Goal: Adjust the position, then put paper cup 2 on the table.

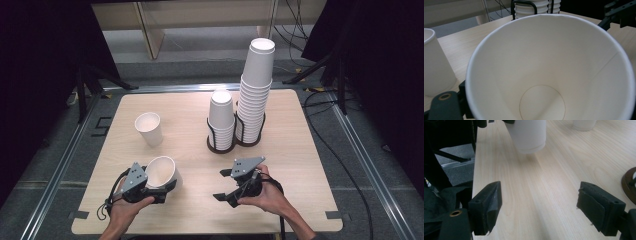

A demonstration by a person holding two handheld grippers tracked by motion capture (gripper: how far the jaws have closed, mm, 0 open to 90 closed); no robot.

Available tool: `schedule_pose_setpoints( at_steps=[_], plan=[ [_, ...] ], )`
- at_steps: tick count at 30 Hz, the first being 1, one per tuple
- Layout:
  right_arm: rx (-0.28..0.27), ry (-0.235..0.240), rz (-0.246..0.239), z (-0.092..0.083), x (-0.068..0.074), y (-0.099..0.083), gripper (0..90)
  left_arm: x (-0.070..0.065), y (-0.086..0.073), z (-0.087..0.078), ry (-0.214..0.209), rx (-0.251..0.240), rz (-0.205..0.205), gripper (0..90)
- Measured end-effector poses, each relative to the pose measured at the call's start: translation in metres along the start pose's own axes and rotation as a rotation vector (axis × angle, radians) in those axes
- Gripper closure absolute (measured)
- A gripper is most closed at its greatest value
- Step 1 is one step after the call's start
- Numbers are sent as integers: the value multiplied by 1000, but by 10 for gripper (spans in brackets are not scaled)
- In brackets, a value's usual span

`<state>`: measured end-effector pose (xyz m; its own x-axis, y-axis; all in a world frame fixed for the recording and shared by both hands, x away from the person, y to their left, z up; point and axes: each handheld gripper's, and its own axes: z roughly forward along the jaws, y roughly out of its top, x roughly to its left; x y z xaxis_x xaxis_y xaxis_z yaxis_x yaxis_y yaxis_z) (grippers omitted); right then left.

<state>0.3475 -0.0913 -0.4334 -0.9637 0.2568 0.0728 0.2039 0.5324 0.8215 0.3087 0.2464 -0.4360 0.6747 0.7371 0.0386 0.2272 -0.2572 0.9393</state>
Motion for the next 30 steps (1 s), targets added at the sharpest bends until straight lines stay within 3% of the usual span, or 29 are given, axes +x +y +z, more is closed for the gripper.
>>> schedule_pose_setpoints(
  at_steps=[4,7,10,12,20,25,28,29,30],
  plan=[
    [-5,-10,14,-3,0,-4,203,3,-1,3,-6,-16,-11,133],
    [-21,-18,10,-6,1,-5,202,4,-1,2,2,13,-17,132],
    [-21,-19,7,-6,3,-8,193,5,0,5,-9,-5,-17,132],
    [-10,-19,12,-7,3,-10,192,6,1,4,7,17,-21,132],
    [-15,-25,28,-9,3,-15,192,13,1,13,17,13,-31,131],
    [-13,-21,40,-9,3,-16,190,17,4,18,24,20,-21,131],
    [-19,-34,19,-10,2,-17,190,19,4,24,21,18,-22,131],
    [-14,-25,45,-11,4,-18,190,19,5,24,33,38,-23,131],
    [-12,-25,43,-11,3,-18,190,21,4,26,28,23,-17,130]
  ],
)
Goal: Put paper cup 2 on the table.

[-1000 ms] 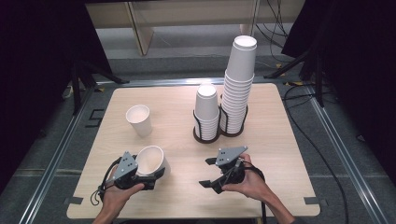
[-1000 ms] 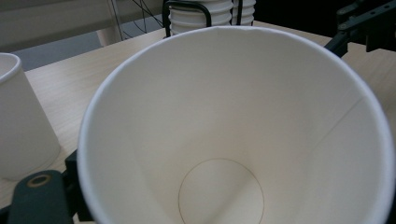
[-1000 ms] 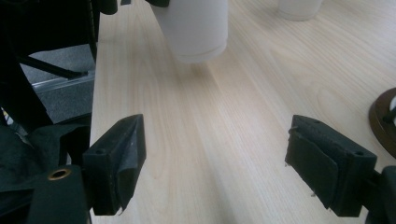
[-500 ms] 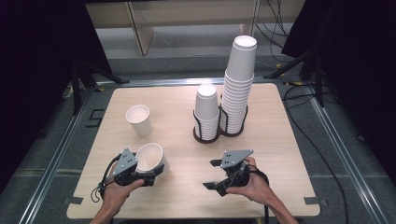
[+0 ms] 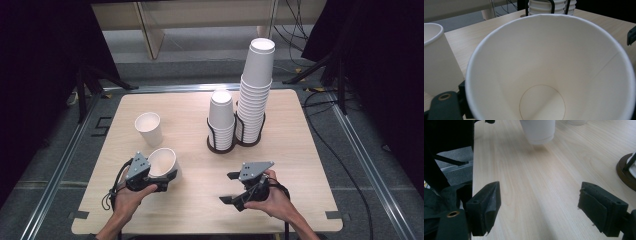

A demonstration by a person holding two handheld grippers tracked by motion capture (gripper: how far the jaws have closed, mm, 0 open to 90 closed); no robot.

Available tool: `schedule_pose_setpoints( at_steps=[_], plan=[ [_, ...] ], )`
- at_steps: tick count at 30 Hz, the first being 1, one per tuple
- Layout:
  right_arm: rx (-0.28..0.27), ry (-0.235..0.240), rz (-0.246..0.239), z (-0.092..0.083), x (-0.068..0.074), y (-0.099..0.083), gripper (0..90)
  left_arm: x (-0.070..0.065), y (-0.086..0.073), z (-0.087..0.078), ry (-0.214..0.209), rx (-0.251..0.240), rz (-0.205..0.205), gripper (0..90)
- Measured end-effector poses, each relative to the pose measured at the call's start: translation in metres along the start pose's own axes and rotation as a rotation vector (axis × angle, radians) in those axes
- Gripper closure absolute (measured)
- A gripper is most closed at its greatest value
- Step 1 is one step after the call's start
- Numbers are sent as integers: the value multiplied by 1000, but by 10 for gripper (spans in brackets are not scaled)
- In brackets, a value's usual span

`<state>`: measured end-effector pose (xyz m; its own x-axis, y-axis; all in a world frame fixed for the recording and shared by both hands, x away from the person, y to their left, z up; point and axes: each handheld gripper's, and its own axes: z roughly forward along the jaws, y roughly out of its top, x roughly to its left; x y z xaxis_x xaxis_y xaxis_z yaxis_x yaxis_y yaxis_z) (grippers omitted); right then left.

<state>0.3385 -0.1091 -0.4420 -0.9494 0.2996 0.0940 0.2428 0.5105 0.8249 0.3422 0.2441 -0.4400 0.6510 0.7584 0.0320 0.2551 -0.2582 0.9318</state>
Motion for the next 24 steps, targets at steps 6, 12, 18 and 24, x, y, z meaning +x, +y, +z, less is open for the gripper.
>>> schedule_pose_setpoints(
  at_steps=[6,12,18,24],
  plan=[
    [5,-7,6,0,1,-2,190,4,4,7,17,24,-12,130],
    [3,-11,-2,0,1,-2,191,7,8,18,19,4,-19,130],
    [4,-10,-5,1,0,-2,192,10,14,30,35,21,-22,130],
    [7,-2,-1,1,0,-2,192,14,17,42,49,5,-25,129]
  ],
)
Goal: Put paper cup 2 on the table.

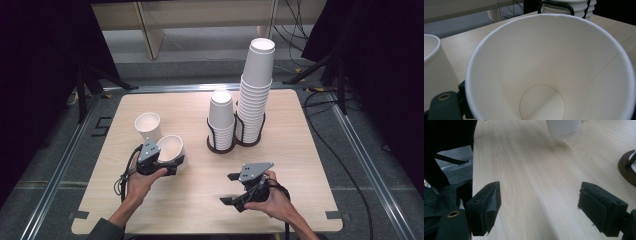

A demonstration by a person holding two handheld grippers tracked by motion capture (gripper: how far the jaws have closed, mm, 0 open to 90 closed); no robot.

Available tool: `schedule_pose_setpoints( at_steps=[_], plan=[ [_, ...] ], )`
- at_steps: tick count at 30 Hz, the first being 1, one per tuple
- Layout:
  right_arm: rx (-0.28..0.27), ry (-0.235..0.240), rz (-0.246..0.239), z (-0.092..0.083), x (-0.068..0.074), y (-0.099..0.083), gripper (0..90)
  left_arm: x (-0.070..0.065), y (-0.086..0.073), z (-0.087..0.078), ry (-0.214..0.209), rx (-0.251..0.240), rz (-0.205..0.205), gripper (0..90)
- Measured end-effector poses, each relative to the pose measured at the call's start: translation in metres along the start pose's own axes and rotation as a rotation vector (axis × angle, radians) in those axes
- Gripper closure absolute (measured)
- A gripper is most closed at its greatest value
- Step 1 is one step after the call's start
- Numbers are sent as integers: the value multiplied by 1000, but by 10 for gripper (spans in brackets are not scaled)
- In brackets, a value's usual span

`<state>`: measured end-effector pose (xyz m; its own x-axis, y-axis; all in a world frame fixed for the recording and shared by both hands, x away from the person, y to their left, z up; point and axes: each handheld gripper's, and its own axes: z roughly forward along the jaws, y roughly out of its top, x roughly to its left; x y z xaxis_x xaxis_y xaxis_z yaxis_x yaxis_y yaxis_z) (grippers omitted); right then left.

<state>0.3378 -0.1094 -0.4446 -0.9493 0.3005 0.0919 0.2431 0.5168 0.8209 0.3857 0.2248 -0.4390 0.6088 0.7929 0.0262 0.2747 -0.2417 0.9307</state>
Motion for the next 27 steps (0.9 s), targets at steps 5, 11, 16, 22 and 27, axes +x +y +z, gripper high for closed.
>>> schedule_pose_setpoints(
  at_steps=[5,11,16,22,27],
  plan=[
    [1,2,-2,0,1,0,193,3,2,9,38,16,-2,129],
    [-3,8,11,0,1,0,193,11,6,22,65,25,-13,128],
    [-1,14,12,0,1,0,193,17,7,33,87,41,-16,127],
    [2,4,1,0,0,-1,193,25,6,48,115,59,-32,125],
    [5,10,3,0,-1,-1,192,29,7,59,157,83,-25,124]
  ],
)
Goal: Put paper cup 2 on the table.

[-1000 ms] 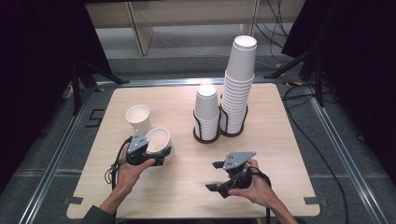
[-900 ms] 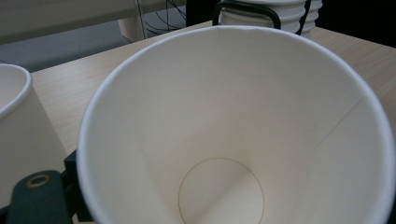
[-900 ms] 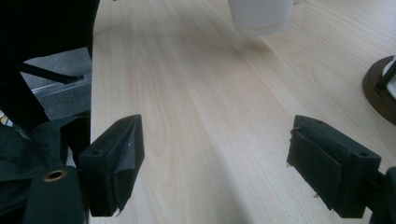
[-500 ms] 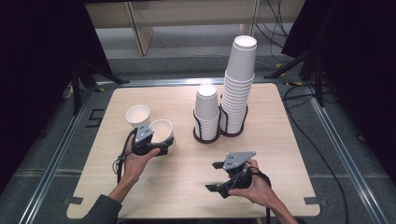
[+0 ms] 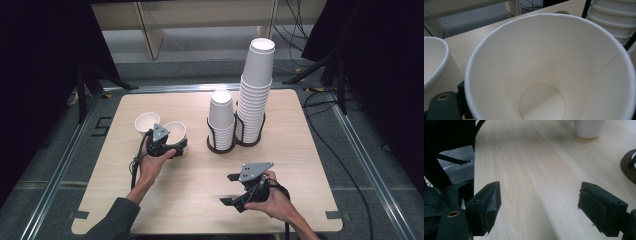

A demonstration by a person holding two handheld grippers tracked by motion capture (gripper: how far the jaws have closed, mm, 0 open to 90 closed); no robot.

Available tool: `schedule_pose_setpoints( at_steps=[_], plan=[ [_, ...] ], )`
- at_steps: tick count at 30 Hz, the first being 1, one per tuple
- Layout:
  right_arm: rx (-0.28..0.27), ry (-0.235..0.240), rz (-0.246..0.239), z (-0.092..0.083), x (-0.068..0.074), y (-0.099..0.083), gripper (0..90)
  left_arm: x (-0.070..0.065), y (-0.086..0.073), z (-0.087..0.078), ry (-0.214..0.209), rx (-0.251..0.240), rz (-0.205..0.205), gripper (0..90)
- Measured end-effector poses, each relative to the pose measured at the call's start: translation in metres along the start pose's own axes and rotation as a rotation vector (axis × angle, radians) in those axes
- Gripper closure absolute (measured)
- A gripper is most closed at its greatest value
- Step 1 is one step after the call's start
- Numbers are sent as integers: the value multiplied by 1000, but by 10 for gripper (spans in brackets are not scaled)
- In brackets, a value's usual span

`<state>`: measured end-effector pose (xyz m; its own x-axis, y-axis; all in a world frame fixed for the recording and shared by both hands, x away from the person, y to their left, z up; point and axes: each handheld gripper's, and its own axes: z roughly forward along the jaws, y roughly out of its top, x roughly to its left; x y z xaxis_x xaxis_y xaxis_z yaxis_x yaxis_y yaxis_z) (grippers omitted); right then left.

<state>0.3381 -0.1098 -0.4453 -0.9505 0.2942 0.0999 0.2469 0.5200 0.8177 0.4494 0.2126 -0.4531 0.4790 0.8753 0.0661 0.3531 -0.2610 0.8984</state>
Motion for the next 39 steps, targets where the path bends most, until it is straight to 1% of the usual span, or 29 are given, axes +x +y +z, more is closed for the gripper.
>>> schedule_pose_setpoints(
  at_steps=[1,2,3,4,5,6,7,8,9,10,11,12,13,15,18,22,23,24,26,29,30,31,32,33,34,35,37,39],
  plan=[
    [-2,0,-2,0,0,0,192,1,0,2,0,-3,-11,124],
    [-2,1,-2,0,0,0,192,2,1,4,4,-6,-12,124],
    [-2,3,-1,0,0,0,192,2,2,5,14,6,-10,124],
    [-2,3,-2,0,0,0,192,3,3,8,12,4,-10,124],
    [-2,3,-2,0,0,0,192,3,5,9,20,13,-9,124],
    [-2,3,-1,0,0,0,192,4,6,10,27,18,-11,123],
    [-1,3,-1,0,0,0,192,4,7,13,29,12,-16,124],
    [3,10,11,0,0,0,192,5,8,14,35,20,-15,123],
    [3,10,10,1,0,-1,192,5,8,16,40,16,-20,122],
    [4,10,10,1,1,-1,192,6,9,17,49,23,-20,122],
    [3,-1,-3,1,0,-1,192,6,9,19,52,22,-26,122],
    [6,-1,-6,1,0,-1,192,7,9,21,55,21,-26,121],
    [11,7,4,2,1,-1,192,7,9,22,62,30,-22,121],
    [14,11,5,2,2,-1,192,7,9,26,69,35,-21,120],
    [8,9,-4,2,1,-1,192,6,8,30,75,26,-43,116],
    [10,12,-5,2,1,-1,193,3,7,31,90,31,-35,111],
    [11,15,2,2,2,-1,193,2,7,31,89,30,-42,110],
    [9,15,-6,2,1,-1,193,2,7,31,89,29,-40,109],
    [10,17,1,2,1,-1,193,1,6,30,91,33,-35,108],
    [10,17,0,2,1,-1,193,-1,5,30,77,36,-49,105],
    [10,18,1,2,2,-1,193,-1,4,31,76,43,-43,105],
    [12,18,1,2,2,-1,193,-2,3,31,85,47,-36,104],
    [10,15,-7,2,2,-1,194,-2,1,32,80,42,-35,105],
    [9,14,-10,2,2,-1,194,-3,0,31,90,50,-35,106],
    [9,15,-11,2,2,-1,195,-3,-1,32,81,40,-34,110],
    [9,14,-9,2,2,-1,194,-3,-2,31,85,46,-33,110],
    [10,20,-1,2,2,-1,195,-3,-4,31,78,40,-42,114],
    [11,20,-1,1,2,-1,195,-4,-5,30,77,43,-33,114]
  ],
)
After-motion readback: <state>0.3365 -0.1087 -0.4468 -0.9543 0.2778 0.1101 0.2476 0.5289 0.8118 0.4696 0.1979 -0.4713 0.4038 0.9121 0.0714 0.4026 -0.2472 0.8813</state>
